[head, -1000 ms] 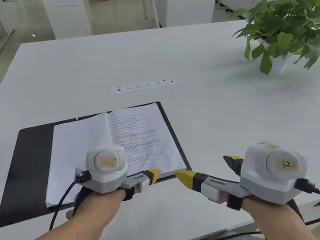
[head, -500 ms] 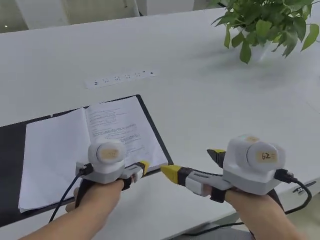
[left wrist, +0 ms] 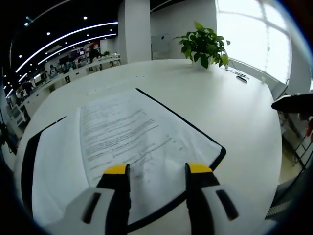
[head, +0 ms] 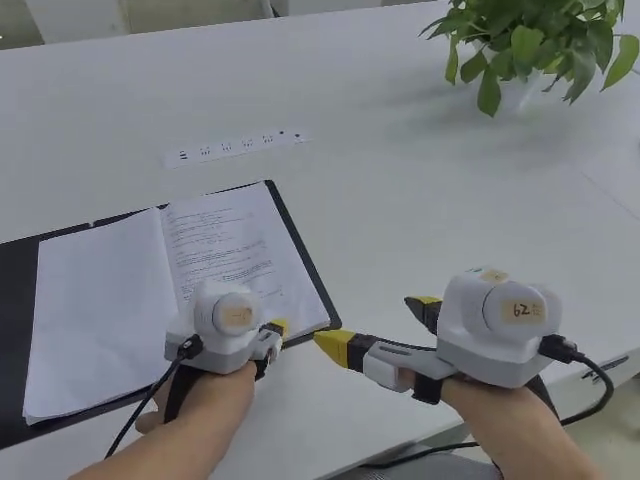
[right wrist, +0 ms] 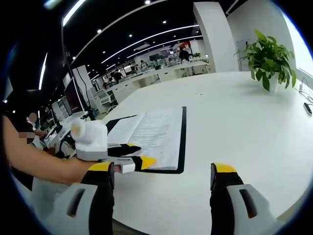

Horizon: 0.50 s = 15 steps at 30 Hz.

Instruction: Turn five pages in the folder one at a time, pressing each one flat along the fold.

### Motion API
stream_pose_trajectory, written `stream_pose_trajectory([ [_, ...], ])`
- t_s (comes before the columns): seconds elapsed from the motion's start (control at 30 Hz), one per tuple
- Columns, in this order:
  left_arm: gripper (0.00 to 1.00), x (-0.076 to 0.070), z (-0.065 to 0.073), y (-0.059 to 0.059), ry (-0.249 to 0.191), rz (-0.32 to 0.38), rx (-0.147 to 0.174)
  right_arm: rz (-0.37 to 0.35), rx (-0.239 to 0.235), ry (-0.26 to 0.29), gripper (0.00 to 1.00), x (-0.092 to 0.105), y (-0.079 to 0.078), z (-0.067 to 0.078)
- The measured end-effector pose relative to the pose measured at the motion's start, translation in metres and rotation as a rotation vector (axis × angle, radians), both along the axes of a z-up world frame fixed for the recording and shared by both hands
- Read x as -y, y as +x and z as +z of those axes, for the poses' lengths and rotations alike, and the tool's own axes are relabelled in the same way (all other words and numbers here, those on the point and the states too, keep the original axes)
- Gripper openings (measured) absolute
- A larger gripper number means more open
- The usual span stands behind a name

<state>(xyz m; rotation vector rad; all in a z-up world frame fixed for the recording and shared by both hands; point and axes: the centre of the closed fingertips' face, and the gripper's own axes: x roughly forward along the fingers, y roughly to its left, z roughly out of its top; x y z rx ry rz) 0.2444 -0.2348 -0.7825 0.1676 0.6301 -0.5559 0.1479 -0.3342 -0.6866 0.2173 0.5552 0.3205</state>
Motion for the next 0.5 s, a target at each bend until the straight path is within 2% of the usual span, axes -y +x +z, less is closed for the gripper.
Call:
stream_pose_trajectory([
  [0.1,0.34,-0.002,0.0,0.0,0.003,-0.008,0.011,0.004,-0.001,0.002,0.8,-0.001,0.001,-0.001],
  [0.17,0.33,-0.003,0.0,0.001,0.001,-0.014,0.016,0.007,-0.004,0.001,0.8,-0.002,0.001,-0.001],
  [0.37,0.21,-0.005,0.0,0.003,0.0,-0.018,0.027,0.03,-0.015,0.001,0.8,-0.008,0.004,-0.006],
  [0.4,0.14,-0.009,0.0,0.005,0.005,-0.008,0.03,0.036,-0.015,0.002,0.8,-0.01,0.005,-0.006],
  [0.43,0.09,-0.017,0.0,0.011,0.033,0.007,0.041,0.038,-0.016,0.004,0.8,-0.01,0.006,-0.006],
  [0.47,0.06,-0.015,-0.001,0.011,0.016,-0.003,0.027,0.041,-0.017,0.006,0.8,-0.011,0.007,-0.007],
  [0.5,0.06,-0.014,-0.001,0.009,0.035,-0.03,0.03,0.046,-0.02,0.012,0.79,-0.013,0.008,-0.008],
])
